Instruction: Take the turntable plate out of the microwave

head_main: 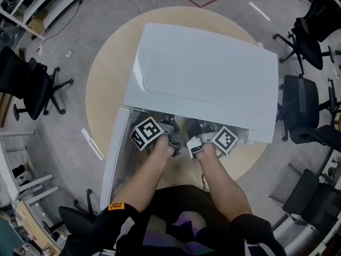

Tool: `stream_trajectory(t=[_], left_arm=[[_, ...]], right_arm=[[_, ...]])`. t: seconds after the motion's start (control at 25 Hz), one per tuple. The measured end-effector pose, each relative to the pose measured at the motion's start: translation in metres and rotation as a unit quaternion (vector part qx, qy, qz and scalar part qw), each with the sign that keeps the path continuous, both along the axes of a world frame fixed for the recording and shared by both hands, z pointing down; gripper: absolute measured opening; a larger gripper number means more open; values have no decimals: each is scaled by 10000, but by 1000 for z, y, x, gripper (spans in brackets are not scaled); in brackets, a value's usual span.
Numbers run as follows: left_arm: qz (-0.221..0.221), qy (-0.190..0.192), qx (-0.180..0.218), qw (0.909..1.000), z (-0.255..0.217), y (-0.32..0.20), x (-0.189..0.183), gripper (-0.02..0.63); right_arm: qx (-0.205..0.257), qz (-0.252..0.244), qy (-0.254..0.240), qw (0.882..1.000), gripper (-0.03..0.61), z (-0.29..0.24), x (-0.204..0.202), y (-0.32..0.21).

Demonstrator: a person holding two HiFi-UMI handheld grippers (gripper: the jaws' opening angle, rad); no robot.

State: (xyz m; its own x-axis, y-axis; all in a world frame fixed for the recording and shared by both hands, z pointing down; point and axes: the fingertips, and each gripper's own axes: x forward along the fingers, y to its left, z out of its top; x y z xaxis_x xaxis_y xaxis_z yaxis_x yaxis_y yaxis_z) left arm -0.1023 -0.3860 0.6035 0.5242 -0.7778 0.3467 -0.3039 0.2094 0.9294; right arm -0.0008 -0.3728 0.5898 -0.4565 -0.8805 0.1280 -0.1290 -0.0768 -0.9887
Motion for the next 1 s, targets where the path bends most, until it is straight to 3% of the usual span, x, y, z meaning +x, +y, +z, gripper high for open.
stream_trajectory(t=[0.24,0.56,0.76,1.0], left_arm=[[-46,23,5,10000,3,-8,-2,107],[-164,-88,392,9991,-14,-8,-7,106],[-181,-78,453,9988,-24,-3,-8,106],[-141,-80,698,9974,-46,9,-8,104]], right_arm=[[27,-33,42,10000,55,1,-1,1],[224,-32,21,9997,57,-14,-4,-1],[69,-1,247,9997,58,-12,-2,7],[349,3,174,9992,58,-37,-4,18]])
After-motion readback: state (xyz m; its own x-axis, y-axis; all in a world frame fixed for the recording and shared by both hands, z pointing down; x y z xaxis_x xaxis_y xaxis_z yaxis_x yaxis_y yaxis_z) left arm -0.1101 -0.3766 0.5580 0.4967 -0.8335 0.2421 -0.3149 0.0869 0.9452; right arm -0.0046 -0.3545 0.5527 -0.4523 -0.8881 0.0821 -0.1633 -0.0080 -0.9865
